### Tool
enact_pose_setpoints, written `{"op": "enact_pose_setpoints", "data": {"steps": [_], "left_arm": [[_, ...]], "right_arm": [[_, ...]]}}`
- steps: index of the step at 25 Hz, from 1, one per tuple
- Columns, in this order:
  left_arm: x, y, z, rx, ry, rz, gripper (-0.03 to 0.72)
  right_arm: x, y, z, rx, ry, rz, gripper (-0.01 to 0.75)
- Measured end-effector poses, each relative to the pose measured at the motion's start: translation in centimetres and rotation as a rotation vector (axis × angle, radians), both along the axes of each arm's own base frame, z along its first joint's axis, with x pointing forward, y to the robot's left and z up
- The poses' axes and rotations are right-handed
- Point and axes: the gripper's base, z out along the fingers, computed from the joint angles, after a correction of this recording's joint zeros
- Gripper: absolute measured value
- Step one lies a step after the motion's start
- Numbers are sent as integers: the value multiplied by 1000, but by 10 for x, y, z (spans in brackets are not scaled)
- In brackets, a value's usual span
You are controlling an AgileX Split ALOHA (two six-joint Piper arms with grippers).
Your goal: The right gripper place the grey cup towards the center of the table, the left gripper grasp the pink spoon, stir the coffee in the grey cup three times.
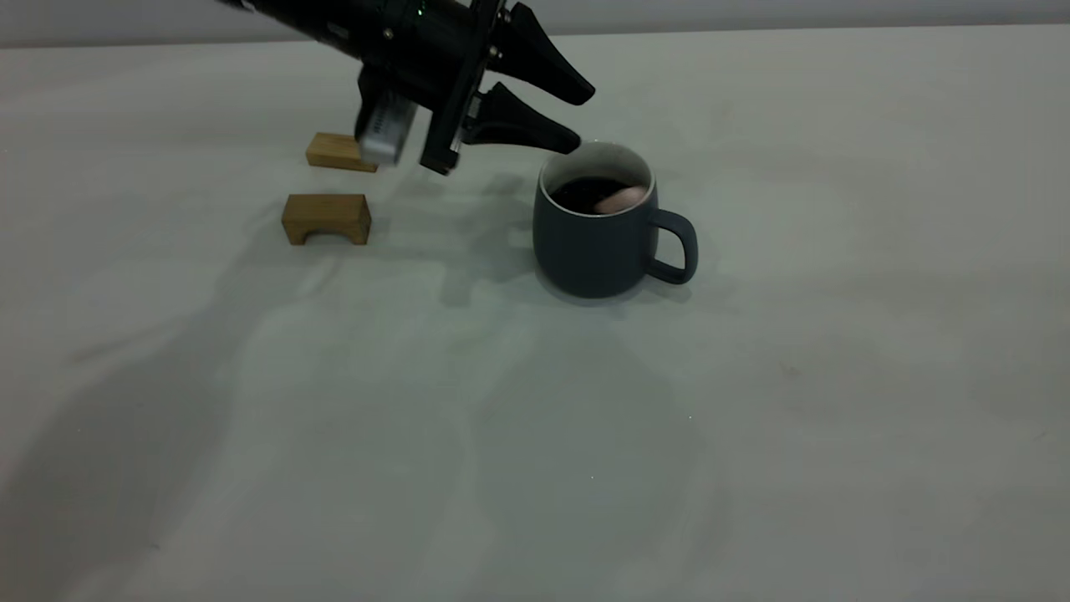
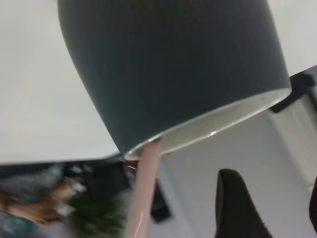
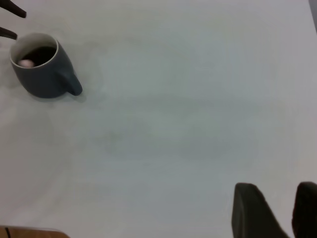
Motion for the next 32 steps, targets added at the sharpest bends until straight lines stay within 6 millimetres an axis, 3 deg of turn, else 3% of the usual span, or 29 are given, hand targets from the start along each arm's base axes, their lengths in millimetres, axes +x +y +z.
{"op": "enact_pose_setpoints", "data": {"steps": [3, 7, 12, 17, 21, 24, 28, 32], "left_arm": [[4, 2, 24, 75, -113, -141, 436], [7, 11, 81, 207, -311, -360, 436], [-3, 52, 159, 464, -614, -729, 437], [-25, 93, 239, 834, -766, -802, 437], [-70, 117, 293, 1016, -818, -772, 438], [-121, 132, 312, 1059, -830, -768, 438], [-199, 149, 313, 1063, -831, -769, 438], [-281, 167, 298, 1074, -866, -746, 438]], "right_arm": [[0, 0, 0, 0, 0, 0, 238], [0, 0, 0, 0, 0, 0, 238], [0, 0, 0, 0, 0, 0, 238], [0, 0, 0, 0, 0, 0, 238], [0, 0, 0, 0, 0, 0, 238], [0, 0, 0, 0, 0, 0, 238], [0, 0, 0, 0, 0, 0, 238], [0, 0, 0, 0, 0, 0, 238]]}}
